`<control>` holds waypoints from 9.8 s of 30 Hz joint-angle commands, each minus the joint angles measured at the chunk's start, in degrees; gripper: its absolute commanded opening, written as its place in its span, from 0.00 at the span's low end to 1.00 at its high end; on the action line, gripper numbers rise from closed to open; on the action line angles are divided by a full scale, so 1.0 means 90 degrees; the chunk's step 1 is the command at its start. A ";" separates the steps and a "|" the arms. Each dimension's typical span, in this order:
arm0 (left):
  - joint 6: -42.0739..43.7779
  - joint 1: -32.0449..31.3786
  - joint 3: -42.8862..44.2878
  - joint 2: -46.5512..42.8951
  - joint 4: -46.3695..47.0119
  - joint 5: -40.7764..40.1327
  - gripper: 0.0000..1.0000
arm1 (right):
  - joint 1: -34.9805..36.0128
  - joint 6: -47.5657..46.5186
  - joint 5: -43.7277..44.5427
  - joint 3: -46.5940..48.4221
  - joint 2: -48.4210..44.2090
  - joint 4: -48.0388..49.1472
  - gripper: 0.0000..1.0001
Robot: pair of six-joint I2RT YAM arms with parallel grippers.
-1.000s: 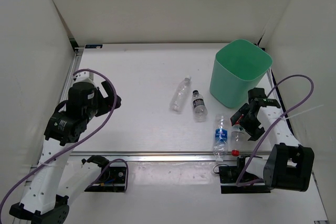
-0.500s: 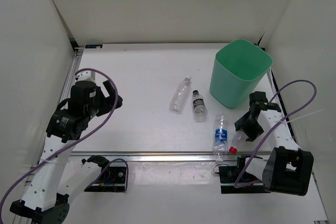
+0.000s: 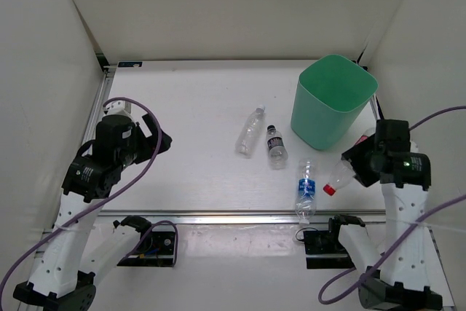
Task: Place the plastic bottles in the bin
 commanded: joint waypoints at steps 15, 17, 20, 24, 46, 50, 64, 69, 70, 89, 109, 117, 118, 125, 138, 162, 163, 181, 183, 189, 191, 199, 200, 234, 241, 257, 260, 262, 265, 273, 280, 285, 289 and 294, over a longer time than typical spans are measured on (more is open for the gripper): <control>0.0490 -0.0008 -0.0131 0.0038 0.0349 0.0408 1.00 | 0.0047 -0.1965 0.0556 0.3516 0.1651 0.3834 0.15; 0.0606 -0.0008 -0.0053 0.0038 0.0475 0.0478 1.00 | 0.0125 -0.2151 0.0614 0.3691 0.2274 0.4042 0.17; 0.0841 -0.0008 0.0016 0.0038 0.0680 0.0643 1.00 | 0.0300 -0.2366 0.0770 0.4023 0.2978 0.4277 0.21; 0.1066 -0.0008 0.0017 0.0096 0.0797 0.0702 1.00 | 0.0593 -0.2669 0.0839 0.4180 0.3478 0.4551 0.54; 0.1301 -0.1325 0.2311 0.5135 0.3073 0.2177 1.00 | 0.1766 -0.1928 0.0127 0.2239 0.1352 0.2852 1.00; 0.1301 -0.1443 0.2177 0.5058 0.3073 0.2022 1.00 | 0.2185 -0.2113 -0.0400 0.1555 0.0698 0.2423 1.00; 0.1106 -0.1033 0.0096 0.2959 0.2957 0.1825 1.00 | 0.2430 -0.0376 -0.1270 -0.1970 -0.0515 0.1904 1.00; 0.1106 -0.0974 -0.0179 0.2402 0.2646 0.1767 1.00 | 0.2430 -0.0112 -0.0922 -0.2860 -0.0389 0.2656 1.00; 0.1106 -0.0974 -0.0179 0.2401 0.2547 0.1767 1.00 | 0.2430 -0.0111 -0.0842 -0.3025 -0.0253 0.2724 1.00; 0.0930 -0.0916 -0.0511 0.1591 0.1823 0.1230 1.00 | 0.2547 0.0260 -0.0684 -0.2794 -0.0367 0.1985 0.46; 0.0676 -0.0916 -0.0823 0.1200 0.1882 0.1269 1.00 | 0.2489 -0.3323 0.3788 0.5011 0.3329 0.3964 0.45; 0.0676 -0.0916 -0.0599 0.1278 0.1882 0.1152 1.00 | 0.1933 -0.2963 0.3711 0.4630 0.3928 0.3965 0.83; 0.0676 -0.0916 -0.0599 0.1220 0.1882 0.1074 1.00 | 0.1855 -0.2963 0.3633 0.4572 0.3928 0.3965 0.91; 0.0618 -0.0916 -0.0862 0.0976 0.1765 0.0898 1.00 | 0.1619 -0.3021 0.3096 0.4367 0.3568 0.3907 1.00; 0.0675 -0.0916 -0.1058 0.1112 0.1765 0.0917 1.00 | 0.3229 -0.3695 -0.1614 0.0834 0.1925 0.3985 1.00; 0.0324 -0.0916 -0.1487 0.0595 0.1404 0.1034 1.00 | 0.3963 -0.3500 0.0155 0.0957 0.5451 0.4922 0.97; 0.0266 -0.0916 -0.1487 0.0517 0.1346 0.1034 1.00 | 0.3963 -0.3500 0.0155 0.1025 0.5635 0.4922 0.97; 0.0149 -0.0916 -0.1672 0.0136 0.1217 0.0683 1.00 | 0.4284 -0.2436 -0.0157 0.1308 0.5122 0.3489 0.28; 0.0032 -0.0916 -0.1819 0.0136 0.1528 0.0683 1.00 | 0.4714 -0.2435 -0.0031 0.1581 0.4411 0.3292 0.28; 0.0177 -0.0682 -0.1675 0.1071 0.2136 0.1980 1.00 | 0.4931 -0.3018 0.2467 0.4811 0.3948 0.2139 0.27; 0.0178 -0.0448 -0.1256 0.1745 0.2204 0.2515 1.00 | 0.4337 -0.3420 0.2829 0.5505 0.4191 0.2265 0.27; 0.0147 -0.0262 0.0883 0.4255 0.2419 0.3437 1.00 | 0.1992 -0.3384 0.1808 0.6212 0.4758 0.2579 0.52; 0.0149 -0.0339 0.1166 0.4643 0.2419 0.3437 1.00 | 0.1855 -0.3131 0.1699 0.5989 0.4758 0.2578 0.64; 0.1360 -0.1922 0.5436 0.9921 0.2351 0.2321 0.85 | 0.1248 -0.1986 -0.0284 0.4806 0.3870 0.2080 1.00; 0.1193 -0.1599 0.5105 0.8770 0.2351 0.2080 0.46 | 0.1248 -0.2045 -0.0343 0.4805 0.3081 0.2080 1.00; -0.0220 -0.1833 0.9027 0.9138 0.4298 0.3375 0.44 | 0.1248 -0.2367 -0.0176 0.6239 0.1340 0.0617 1.00; -0.0924 -0.2204 0.8692 0.9442 0.5705 0.3437 0.44 | 0.1248 -0.2513 -0.0518 0.6904 0.1419 0.0197 1.00; -0.1217 -0.2399 0.8484 0.9539 0.7278 0.3194 0.47 | 0.1248 -0.2514 -0.0703 0.6993 0.1419 0.0137 1.00; -0.1569 -0.2693 0.8767 1.0046 0.8118 0.2491 0.50 | 0.1248 -0.2514 -0.0977 0.7061 0.1253 0.0079 1.00; -0.1453 -0.3210 0.8825 1.0810 0.8269 0.1680 0.58 | 0.1248 -0.2454 -0.1572 0.7228 0.1058 -0.0146 1.00; -0.1375 -0.3269 0.8660 1.0762 0.7899 0.1562 1.00 | 0.1248 -0.2796 -0.1642 0.6807 0.0930 -0.0146 1.00; -0.1034 -0.3269 0.8299 0.9681 0.7488 0.1337 1.00 | 0.1248 -0.2661 -0.1272 0.6165 0.0745 -0.0088 1.00; -0.0410 -0.3191 0.7791 0.8491 0.6757 0.1415 1.00 | 0.1248 -0.2329 -0.0763 0.5783 0.0667 -0.0224 1.00; 0.1043 -0.3191 0.5090 0.5844 0.5927 0.1017 1.00 | 0.1248 -0.1841 -0.0626 0.5247 0.0462 -0.0400 1.00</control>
